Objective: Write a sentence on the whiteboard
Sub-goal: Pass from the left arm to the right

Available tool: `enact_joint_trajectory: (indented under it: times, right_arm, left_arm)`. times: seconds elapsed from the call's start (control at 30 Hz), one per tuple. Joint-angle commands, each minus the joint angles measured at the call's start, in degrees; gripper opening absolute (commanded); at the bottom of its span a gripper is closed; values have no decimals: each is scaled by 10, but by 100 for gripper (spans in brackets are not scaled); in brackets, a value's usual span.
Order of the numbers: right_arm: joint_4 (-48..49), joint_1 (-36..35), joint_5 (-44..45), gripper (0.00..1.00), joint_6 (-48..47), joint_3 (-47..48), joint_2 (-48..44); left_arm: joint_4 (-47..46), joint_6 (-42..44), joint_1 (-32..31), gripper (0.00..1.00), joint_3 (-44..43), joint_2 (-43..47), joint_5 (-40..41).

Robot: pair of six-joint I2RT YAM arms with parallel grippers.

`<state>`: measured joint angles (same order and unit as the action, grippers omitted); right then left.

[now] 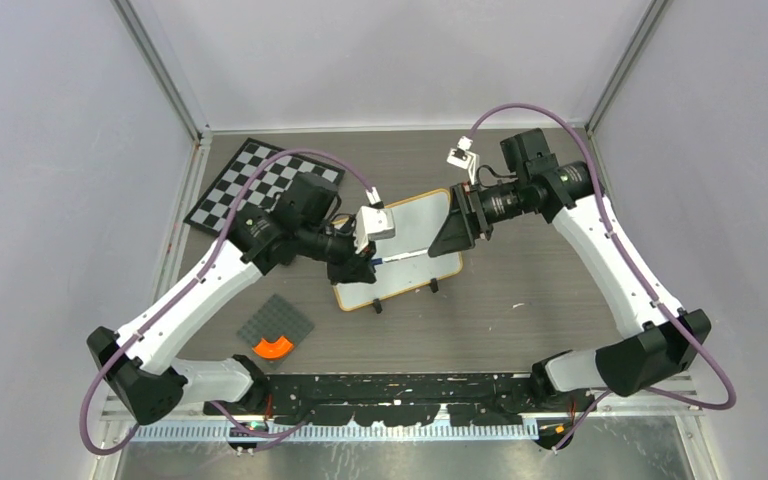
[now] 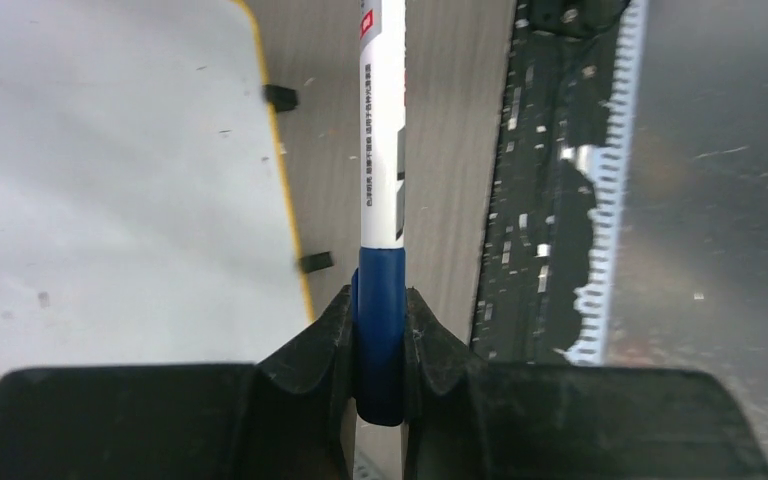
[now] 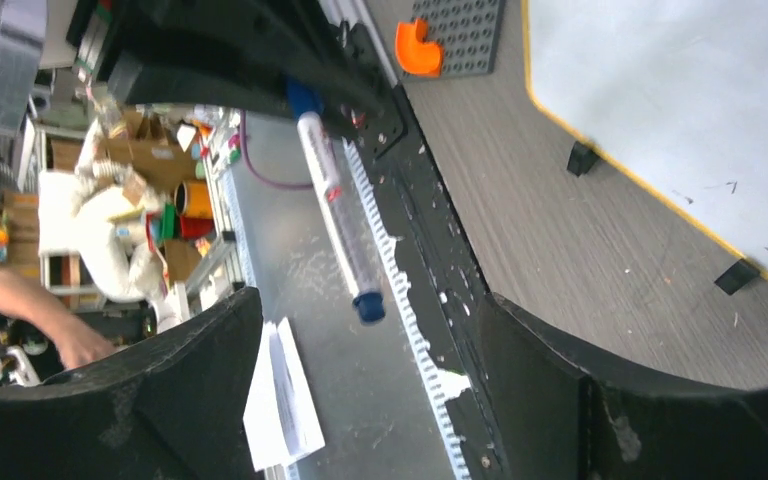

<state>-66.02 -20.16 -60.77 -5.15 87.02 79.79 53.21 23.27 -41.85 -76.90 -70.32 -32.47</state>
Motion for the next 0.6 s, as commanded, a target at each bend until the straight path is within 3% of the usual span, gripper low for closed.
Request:
enact_joint_trajectory:
  times: [0.0,0.17,0.37,0.57]
  right_arm:
    - [183,-3,27,83,177,-33,-45]
    - [209,-23,15,82,214,-43,-33]
    - [234,-62,6,65,238,-46,-22]
    - [269,-72,-4,57,275,-43,-18]
  left_arm:
    - [-43,-119,16,0,-20,-5,-102]
    - [-82,-167,41,0,-12,-4,-141]
    - [-88,-173,42,0,-6,-12,-147]
    - [-93,-178,41,0,-6,-19,-147]
